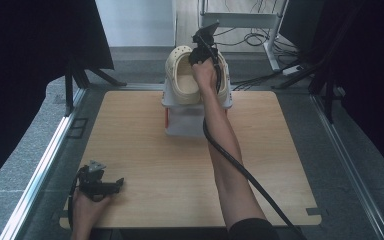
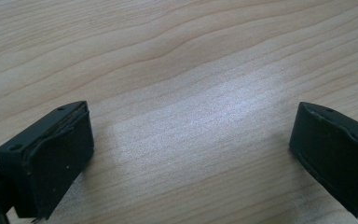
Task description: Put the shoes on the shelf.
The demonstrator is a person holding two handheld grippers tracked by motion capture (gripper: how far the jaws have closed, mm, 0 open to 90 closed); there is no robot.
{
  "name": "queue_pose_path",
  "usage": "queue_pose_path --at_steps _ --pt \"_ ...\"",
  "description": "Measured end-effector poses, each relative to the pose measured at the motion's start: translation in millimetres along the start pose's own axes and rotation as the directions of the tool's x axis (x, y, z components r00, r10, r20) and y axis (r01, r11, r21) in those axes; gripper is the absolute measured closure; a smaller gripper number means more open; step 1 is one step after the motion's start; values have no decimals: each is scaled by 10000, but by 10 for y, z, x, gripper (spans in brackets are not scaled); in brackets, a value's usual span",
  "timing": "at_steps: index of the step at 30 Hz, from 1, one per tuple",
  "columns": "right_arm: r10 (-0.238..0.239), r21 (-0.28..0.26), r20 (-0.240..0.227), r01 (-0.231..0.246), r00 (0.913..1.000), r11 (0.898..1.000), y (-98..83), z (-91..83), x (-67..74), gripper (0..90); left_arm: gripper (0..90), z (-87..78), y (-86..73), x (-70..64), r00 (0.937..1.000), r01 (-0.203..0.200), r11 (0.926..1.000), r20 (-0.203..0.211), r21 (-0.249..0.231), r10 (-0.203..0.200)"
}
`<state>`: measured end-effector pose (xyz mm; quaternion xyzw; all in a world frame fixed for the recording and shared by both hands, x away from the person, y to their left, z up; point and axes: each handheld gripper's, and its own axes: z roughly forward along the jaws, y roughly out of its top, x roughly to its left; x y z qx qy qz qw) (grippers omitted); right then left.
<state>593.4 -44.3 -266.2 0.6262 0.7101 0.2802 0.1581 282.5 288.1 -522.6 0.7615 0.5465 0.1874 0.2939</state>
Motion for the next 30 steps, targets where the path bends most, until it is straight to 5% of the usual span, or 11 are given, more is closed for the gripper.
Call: queue_pose_path --at_steps 11,21,25,30 --pt "21 70 4 -21 10000 10000 -14 326 -33 642 0 3 1 0 10000 -21 10000 -14 -21 21" --pt "-801 -197 -326 795 9963 9966 -80 295 -61 521 0 3 1 0 10000 -24 10000 -13 -26 24" --pt "-2015 -339 -437 2002 9785 9792 -98 232 -44 350 0 3 0 -1 10000 -26 10000 -19 -30 26" --pt "-2864 -131 -764 2862 9551 9581 -132 175 -41 232 0 3 0 -1 10000 -25 10000 -22 -33 25"
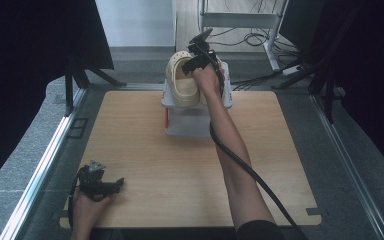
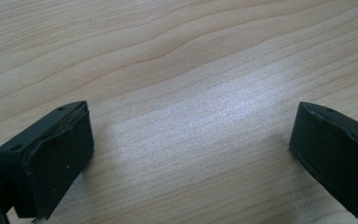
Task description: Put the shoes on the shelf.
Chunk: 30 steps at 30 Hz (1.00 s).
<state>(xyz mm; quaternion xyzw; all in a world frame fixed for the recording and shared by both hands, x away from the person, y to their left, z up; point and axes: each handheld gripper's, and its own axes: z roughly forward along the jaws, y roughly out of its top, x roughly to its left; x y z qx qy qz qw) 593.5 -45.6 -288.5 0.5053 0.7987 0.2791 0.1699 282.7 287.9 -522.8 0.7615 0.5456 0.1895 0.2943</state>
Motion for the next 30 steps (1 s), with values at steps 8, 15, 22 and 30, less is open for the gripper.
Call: queue_pose_path --at_steps 8,15,22,30 --pt "-792 -205 -290 786 9964 9967 -81 -163 -15 138 0 0 0 0 10000 -1 10000 -4 -2 1" --pt "-1484 -471 -736 1452 9862 9883 -184 -339 0 95 0 0 -1 -2 10000 14 10000 -6 10 -14" --pt "-2276 -575 -1514 2213 9619 9735 -347 -522 16 0 0 0 0 -2 10000 19 10000 -11 4 -19" --pt "-3073 -720 -2071 2988 9288 9516 -566 -755 35 0 0 -1 0 -2 10000 16 10000 0 18 -16"
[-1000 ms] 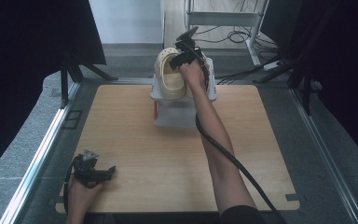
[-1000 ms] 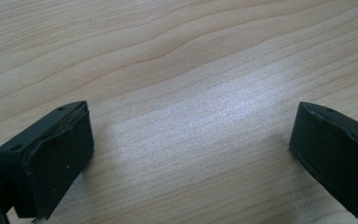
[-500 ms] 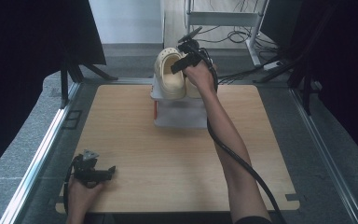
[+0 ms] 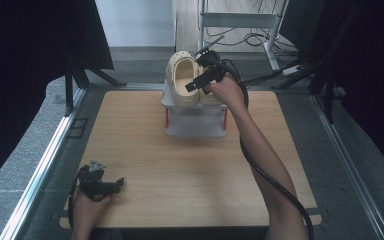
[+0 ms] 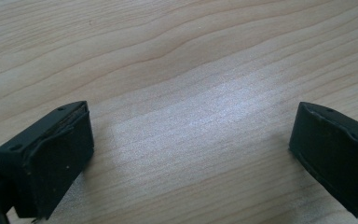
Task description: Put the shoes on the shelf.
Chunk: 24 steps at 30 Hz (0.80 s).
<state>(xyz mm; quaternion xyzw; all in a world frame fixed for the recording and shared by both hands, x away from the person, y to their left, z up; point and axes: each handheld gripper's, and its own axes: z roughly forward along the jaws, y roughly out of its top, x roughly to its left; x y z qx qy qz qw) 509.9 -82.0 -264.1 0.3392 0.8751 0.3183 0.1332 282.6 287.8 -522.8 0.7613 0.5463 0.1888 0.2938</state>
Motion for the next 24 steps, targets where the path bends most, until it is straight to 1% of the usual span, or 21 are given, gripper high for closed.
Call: queue_pose_path --at_steps 3,5,8,11,12,16,19,20,21,24 --pt "-299 -14 -206 299 9993 9996 -89 -81 56 0 0 0 0 0 10000 3 10000 3 -4 -3" --pt "-380 -45 -387 378 9985 9993 -154 -128 86 0 0 0 0 0 10000 2 10000 1 -2 -2" --pt "-523 -104 -505 518 9974 9986 -257 -199 111 0 0 0 -1 -2 10000 14 10000 -17 -11 -14" --pt "-487 -222 -562 475 9972 9986 -365 -276 129 0 0 1 -1 -3 10000 20 10000 -19 -25 -20" --pt "-548 -289 -627 531 9965 9982 -403 -299 130 0 0 1 -1 -3 10000 20 10000 -20 -25 -20" --pt "-534 -230 -727 519 9959 9984 -562 -376 143 0 0 -1 -1 -4 10000 27 10000 -18 -6 -27" --pt "-519 -140 -736 510 9959 9986 -690 -427 128 0 0 -2 0 -1 10000 -20 10000 -23 12 20" --pt "-526 -159 -730 516 9959 9985 -734 -443 119 0 0 0 -1 -5 10000 23 10000 -23 -33 -23" --pt "-431 -101 -748 425 9963 9990 -780 -463 111 0 0 -2 -1 -3 10000 -13 10000 -23 -2 13" --pt "-427 -166 -773 415 9961 9990 -926 -513 79 0 0 -4 -1 -5 10000 -32 10000 -33 19 32"
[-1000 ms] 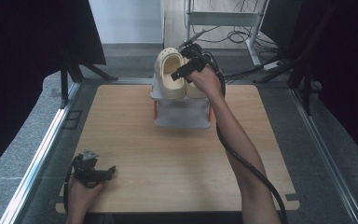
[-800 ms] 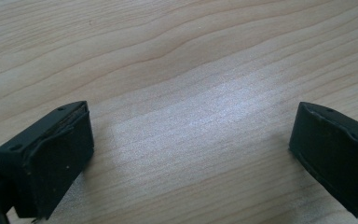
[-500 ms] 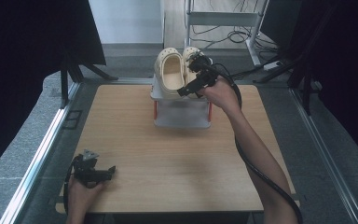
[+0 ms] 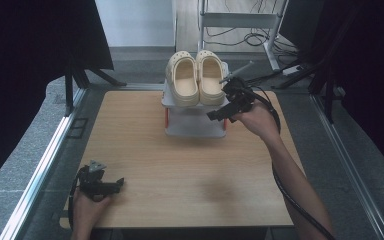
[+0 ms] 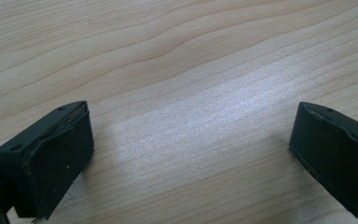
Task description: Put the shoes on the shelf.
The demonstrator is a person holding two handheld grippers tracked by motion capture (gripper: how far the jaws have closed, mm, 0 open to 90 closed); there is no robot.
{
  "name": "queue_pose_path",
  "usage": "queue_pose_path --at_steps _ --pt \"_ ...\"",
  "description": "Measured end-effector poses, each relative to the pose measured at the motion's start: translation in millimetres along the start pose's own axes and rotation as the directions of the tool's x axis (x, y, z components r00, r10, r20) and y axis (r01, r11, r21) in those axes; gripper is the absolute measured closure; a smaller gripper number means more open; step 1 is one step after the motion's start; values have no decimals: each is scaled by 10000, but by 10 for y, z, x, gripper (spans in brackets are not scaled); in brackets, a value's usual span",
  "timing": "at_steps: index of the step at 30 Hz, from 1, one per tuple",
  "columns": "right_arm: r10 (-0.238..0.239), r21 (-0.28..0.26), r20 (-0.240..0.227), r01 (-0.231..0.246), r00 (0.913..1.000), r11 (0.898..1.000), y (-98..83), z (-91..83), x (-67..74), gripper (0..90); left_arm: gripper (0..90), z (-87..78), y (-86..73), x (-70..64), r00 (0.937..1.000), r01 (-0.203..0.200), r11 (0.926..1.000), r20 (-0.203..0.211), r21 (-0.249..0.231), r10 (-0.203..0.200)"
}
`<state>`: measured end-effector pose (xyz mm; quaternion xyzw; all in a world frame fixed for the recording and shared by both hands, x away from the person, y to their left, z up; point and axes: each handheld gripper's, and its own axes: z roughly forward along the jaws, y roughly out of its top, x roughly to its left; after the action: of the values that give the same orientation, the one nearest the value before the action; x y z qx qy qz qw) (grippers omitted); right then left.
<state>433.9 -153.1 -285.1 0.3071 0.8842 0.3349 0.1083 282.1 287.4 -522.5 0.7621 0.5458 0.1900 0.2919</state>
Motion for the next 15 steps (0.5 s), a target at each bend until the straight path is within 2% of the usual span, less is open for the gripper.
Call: queue_pose_path --at_steps 15 --pt "355 -239 324 -347 9988 9991 -655 -206 -92 0 0 2 -1 -16 9996 -206 9998 202 -30 207"
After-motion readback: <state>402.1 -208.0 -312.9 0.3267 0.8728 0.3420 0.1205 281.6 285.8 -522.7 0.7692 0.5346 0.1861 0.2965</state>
